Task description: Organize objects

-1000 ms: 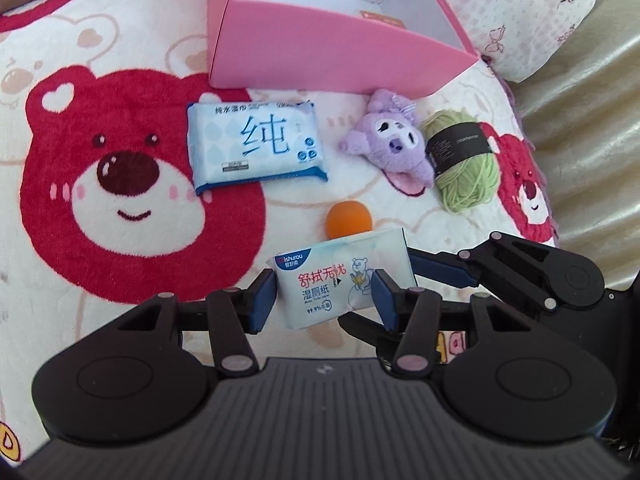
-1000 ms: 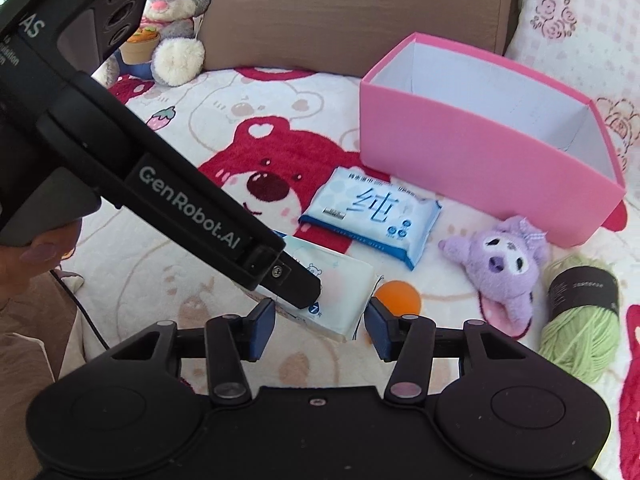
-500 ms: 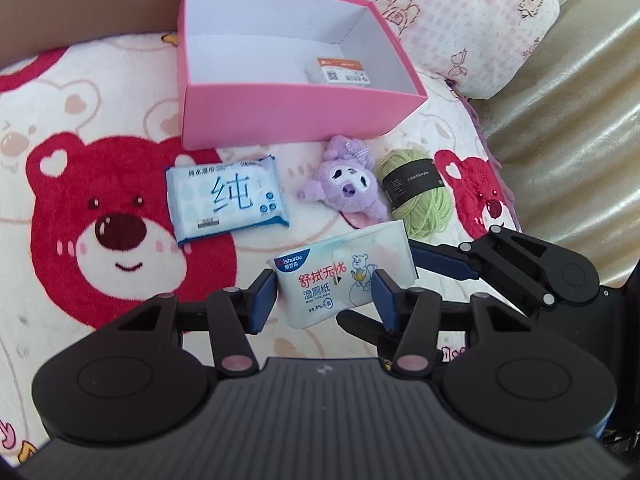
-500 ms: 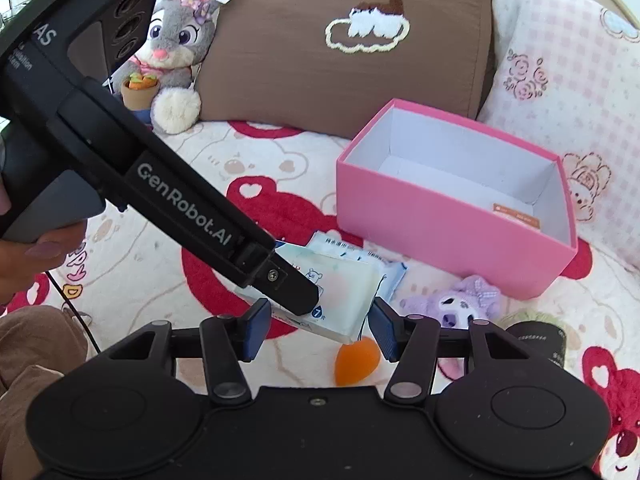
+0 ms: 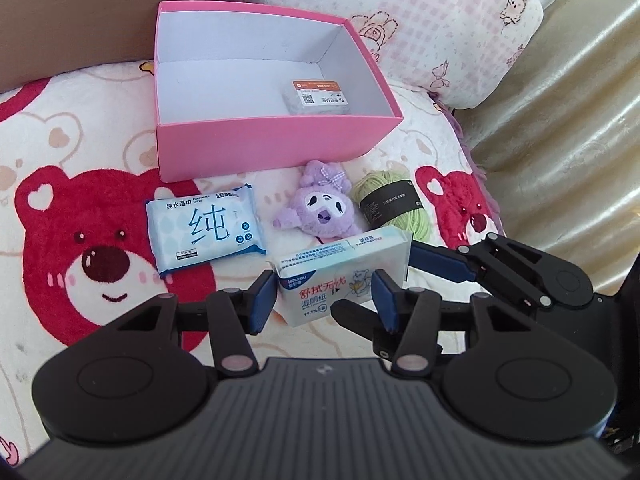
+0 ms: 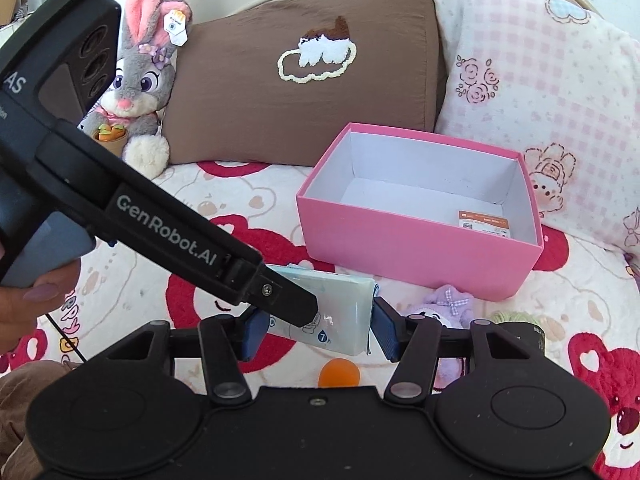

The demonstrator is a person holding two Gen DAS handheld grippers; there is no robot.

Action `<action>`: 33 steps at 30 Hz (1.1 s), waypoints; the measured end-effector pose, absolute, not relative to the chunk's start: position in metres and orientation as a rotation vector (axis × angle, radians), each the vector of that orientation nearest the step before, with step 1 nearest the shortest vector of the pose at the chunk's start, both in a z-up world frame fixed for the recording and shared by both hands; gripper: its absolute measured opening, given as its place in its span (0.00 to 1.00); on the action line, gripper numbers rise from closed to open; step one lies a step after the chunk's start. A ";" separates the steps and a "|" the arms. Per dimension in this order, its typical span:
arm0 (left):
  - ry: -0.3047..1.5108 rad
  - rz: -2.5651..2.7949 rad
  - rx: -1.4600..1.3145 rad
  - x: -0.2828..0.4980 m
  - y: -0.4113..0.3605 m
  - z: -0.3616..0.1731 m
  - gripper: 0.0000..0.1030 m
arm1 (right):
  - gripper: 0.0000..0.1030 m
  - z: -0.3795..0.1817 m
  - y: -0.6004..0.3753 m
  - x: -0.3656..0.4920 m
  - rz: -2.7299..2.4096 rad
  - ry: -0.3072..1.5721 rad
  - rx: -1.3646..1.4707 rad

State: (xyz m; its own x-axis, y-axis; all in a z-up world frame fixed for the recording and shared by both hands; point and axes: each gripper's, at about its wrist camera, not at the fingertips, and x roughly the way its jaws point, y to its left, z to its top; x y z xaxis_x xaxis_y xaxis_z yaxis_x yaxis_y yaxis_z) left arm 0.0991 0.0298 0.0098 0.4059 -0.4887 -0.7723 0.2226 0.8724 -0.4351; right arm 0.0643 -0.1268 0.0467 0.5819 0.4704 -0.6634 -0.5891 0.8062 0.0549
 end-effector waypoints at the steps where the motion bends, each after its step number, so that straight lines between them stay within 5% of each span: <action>1: 1.062 -0.459 -0.282 0.100 0.030 0.011 0.48 | 0.59 0.048 -0.128 0.065 0.623 0.718 -0.176; 15: 0.986 -0.484 -0.236 0.116 0.032 0.057 0.48 | 0.35 0.075 -0.143 0.079 0.599 0.716 -0.085; 33: 0.941 -0.376 -0.257 0.208 0.022 0.070 0.48 | 0.32 0.086 -0.125 0.177 0.573 0.757 -0.097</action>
